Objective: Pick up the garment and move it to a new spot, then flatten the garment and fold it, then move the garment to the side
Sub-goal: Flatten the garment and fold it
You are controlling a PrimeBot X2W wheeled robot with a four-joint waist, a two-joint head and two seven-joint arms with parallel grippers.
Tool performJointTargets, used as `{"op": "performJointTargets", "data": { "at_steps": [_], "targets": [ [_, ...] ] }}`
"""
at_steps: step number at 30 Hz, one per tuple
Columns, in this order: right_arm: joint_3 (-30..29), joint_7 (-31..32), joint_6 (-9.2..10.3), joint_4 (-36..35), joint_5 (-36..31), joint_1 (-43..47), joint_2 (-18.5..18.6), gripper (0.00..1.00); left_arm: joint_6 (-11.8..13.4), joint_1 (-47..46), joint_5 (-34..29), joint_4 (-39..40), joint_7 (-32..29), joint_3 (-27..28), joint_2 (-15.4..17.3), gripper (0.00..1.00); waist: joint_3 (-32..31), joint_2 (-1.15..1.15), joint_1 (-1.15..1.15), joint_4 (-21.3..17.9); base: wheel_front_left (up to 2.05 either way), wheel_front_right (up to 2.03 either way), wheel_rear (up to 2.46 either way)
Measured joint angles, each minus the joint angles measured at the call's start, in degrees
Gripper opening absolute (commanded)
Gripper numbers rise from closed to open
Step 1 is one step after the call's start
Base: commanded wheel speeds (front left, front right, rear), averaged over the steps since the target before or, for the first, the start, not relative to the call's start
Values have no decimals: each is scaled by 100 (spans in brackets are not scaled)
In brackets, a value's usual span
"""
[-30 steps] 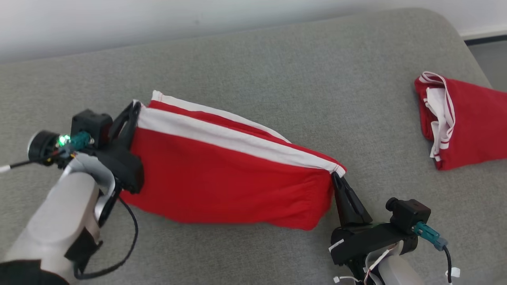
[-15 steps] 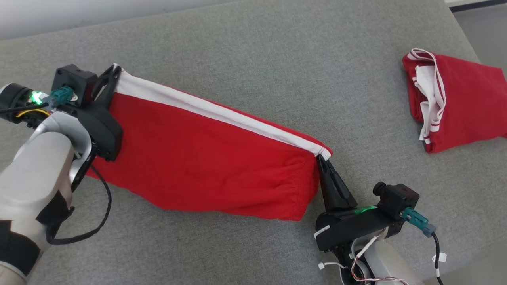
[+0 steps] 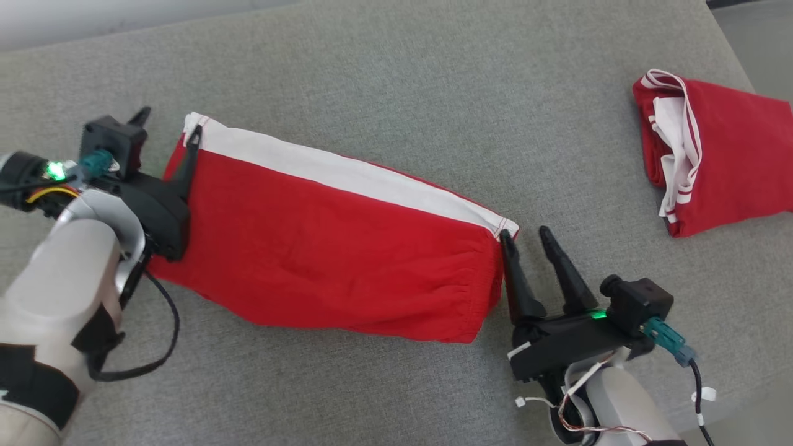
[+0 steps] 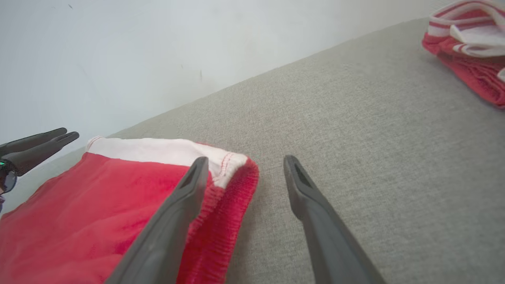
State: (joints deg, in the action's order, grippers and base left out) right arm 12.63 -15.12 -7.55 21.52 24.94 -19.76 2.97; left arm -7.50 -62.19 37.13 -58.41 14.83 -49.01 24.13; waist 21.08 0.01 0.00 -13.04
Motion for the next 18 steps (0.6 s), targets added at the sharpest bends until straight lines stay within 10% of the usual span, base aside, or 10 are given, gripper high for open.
{"op": "performJointTargets", "data": {
  "at_steps": [18],
  "targets": [
    [-1232, 0, 0, -247, -995, 833, -3, 100, 8, 1476, 1107, 301, -3, 524, -260, 100, -739, -1, -1, 334, 0, 0, 0]
  ]
}}
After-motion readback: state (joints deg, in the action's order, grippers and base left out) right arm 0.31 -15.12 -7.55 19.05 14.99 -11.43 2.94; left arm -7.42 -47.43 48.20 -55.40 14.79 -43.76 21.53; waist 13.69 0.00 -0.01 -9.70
